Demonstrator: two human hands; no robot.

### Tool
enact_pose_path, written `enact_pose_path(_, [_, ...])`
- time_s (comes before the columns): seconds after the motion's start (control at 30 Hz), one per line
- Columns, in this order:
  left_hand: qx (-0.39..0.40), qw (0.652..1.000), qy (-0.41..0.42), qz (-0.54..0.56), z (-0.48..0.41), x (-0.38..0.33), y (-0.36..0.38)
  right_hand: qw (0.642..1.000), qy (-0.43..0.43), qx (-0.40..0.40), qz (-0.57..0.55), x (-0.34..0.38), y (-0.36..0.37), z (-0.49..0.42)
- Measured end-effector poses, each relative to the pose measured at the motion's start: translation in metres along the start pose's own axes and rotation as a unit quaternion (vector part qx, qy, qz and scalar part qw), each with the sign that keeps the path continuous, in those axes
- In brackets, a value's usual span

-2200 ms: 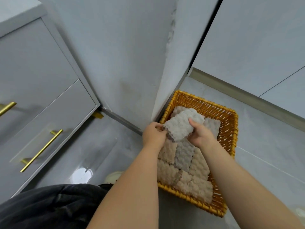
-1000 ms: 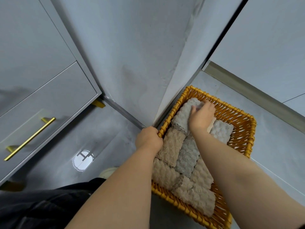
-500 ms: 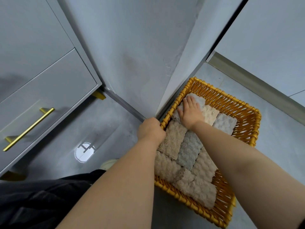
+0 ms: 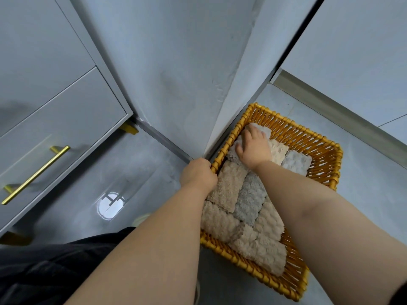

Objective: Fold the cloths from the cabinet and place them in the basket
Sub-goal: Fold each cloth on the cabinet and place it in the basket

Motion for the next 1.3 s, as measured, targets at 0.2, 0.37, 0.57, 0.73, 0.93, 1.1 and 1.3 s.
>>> enact_pose_path(0.2, [0.015, 1.000, 0.019, 0.006, 0.005, 0.000, -0.002, 0.996, 0.069, 0.010, 0.056, -0.003, -0.013, -0.001])
enact_pose_path(0.37, [0.013, 0.999, 0.032, 0.015, 0.006, -0.003, -0.013, 0.999, 0.036, -0.004, 0.035, 0.016, -0.033, 0.008])
enact_pose_path(0.57, [0.042, 0.998, 0.040, 0.022, 0.014, -0.006, -0.024, 0.999, 0.022, -0.017, -0.025, 0.042, -0.066, 0.030])
enact_pose_path(0.73, [0.036, 0.996, 0.079, -0.016, 0.029, -0.019, -0.049, 0.997, -0.026, -0.047, -0.060, 0.073, -0.102, 0.046])
enact_pose_path(0.93, [0.054, 0.964, 0.164, -0.200, 0.053, -0.039, -0.095, 0.988, -0.056, -0.086, -0.113, 0.108, -0.153, 0.047])
enact_pose_path(1.1, [-0.013, 0.947, 0.157, -0.281, 0.063, -0.024, -0.167, 0.987, -0.042, -0.107, -0.109, 0.131, -0.190, 0.043])
enact_pose_path(1.3, [-0.079, 0.947, 0.130, -0.284, 0.069, 0.013, -0.240, 0.978, -0.060, -0.145, -0.137, 0.181, -0.225, 0.049])
Point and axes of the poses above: each hand's wrist, its own z-axis away from the middle knuckle, its own y-axis out of the palm, x = y × z, the point moved 7 cm from there along -z, towards the middle knuckle, and after that the axes turned 13 degrees about -x, right-handed, at the moved point
